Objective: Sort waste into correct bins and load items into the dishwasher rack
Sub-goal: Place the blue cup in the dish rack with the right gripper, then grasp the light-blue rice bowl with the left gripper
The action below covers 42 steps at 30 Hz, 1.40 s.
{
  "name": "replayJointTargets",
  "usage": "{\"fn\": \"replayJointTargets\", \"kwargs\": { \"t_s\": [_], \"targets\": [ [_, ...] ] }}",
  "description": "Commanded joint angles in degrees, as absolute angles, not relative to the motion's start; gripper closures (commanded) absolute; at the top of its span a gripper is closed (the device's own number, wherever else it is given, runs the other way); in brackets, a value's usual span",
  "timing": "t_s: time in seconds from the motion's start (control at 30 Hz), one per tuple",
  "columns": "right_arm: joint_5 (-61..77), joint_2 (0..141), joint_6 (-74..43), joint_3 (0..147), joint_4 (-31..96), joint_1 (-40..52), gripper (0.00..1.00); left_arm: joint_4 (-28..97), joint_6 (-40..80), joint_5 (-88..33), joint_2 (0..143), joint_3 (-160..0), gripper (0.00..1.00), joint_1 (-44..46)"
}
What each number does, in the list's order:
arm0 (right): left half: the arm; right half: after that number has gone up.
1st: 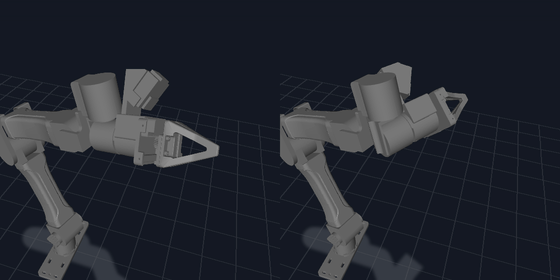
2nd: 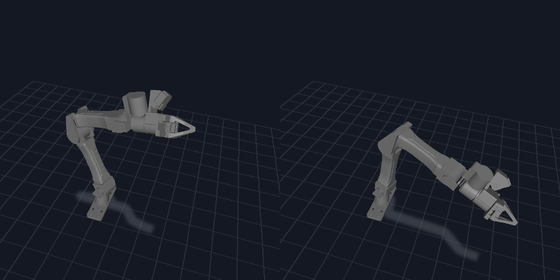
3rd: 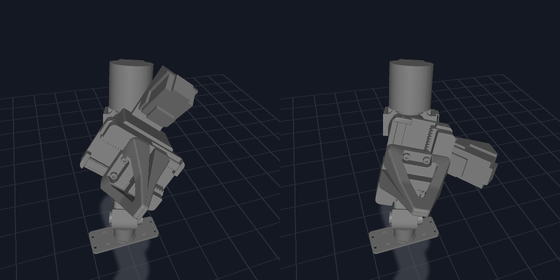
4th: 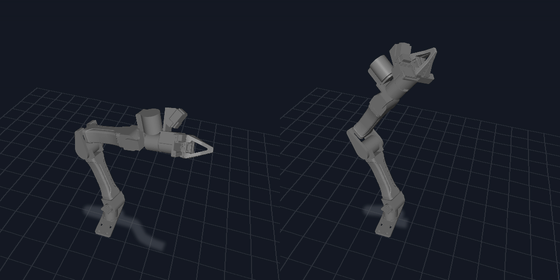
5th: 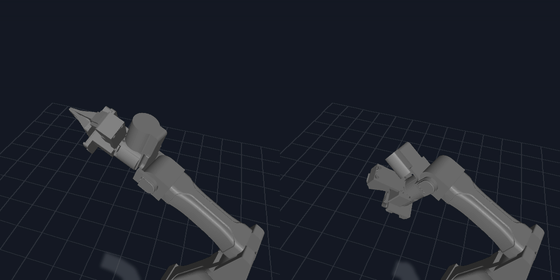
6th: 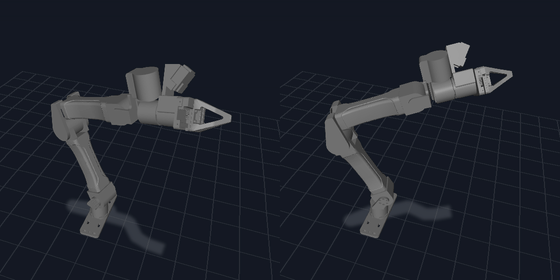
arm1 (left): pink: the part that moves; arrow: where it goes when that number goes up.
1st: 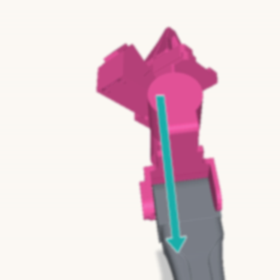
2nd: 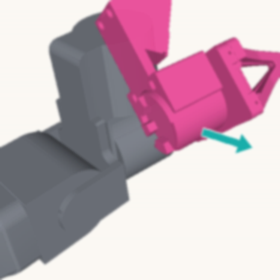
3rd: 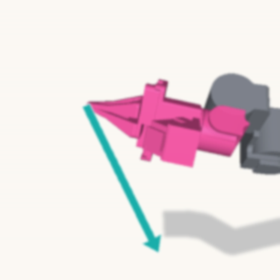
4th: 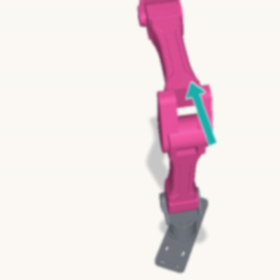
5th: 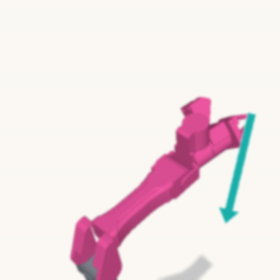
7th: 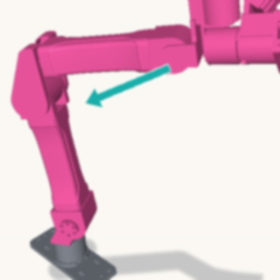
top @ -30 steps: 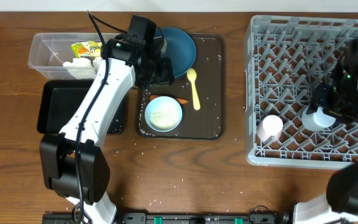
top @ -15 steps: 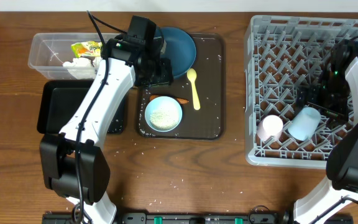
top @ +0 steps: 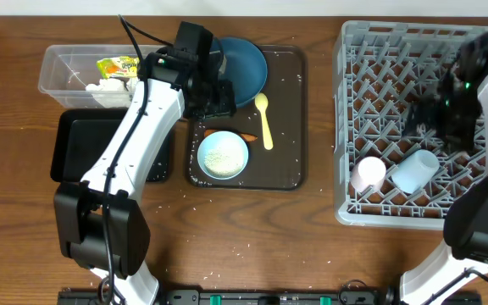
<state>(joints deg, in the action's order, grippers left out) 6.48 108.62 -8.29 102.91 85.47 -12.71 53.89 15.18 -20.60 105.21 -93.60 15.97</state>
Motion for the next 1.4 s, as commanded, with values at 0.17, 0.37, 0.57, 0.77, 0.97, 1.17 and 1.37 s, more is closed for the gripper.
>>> {"fn": "replayJointTargets", "kwargs": {
  "t_s": [0.17,0.37,0.57,0.77,0.97,1.17,1.37],
  "targets": [
    [8.38,98.89,-7.2,110.04,80.27,-4.01,0.04,57.65,14.85,-19.77,104.47,-93.93,0.62,18.41],
    [8.38,98.8,-7.2,109.78,78.63,-1.19,0.01,59.4,20.38,-8.12,104.47,-91.0,0.58,26.48],
    [8.38,99.0,-7.18,109.71,78.63,-1.19,0.01,54.61,24.38,-1.21,104.49,-83.83,0.54,33.28],
    [8.38,99.0,-7.18,109.71,78.67,-1.19,0.01,43.22,25.43,0.73,104.49,-75.29,0.55,35.62],
    [8.38,99.0,-6.96,109.71,79.29,-1.19,0.01,36.47,25.39,4.27,104.62,-69.17,0.55,35.59],
    [8.38,99.0,-6.96,109.71,79.26,-1.19,0.02,35.68,24.95,5.23,104.62,-68.53,0.65,35.44],
    [8.38,99.0,-6.96,109.71,79.72,-1.19,0.02,35.68,23.75,5.23,105.32,-68.51,0.69,35.44]
  ]
}}
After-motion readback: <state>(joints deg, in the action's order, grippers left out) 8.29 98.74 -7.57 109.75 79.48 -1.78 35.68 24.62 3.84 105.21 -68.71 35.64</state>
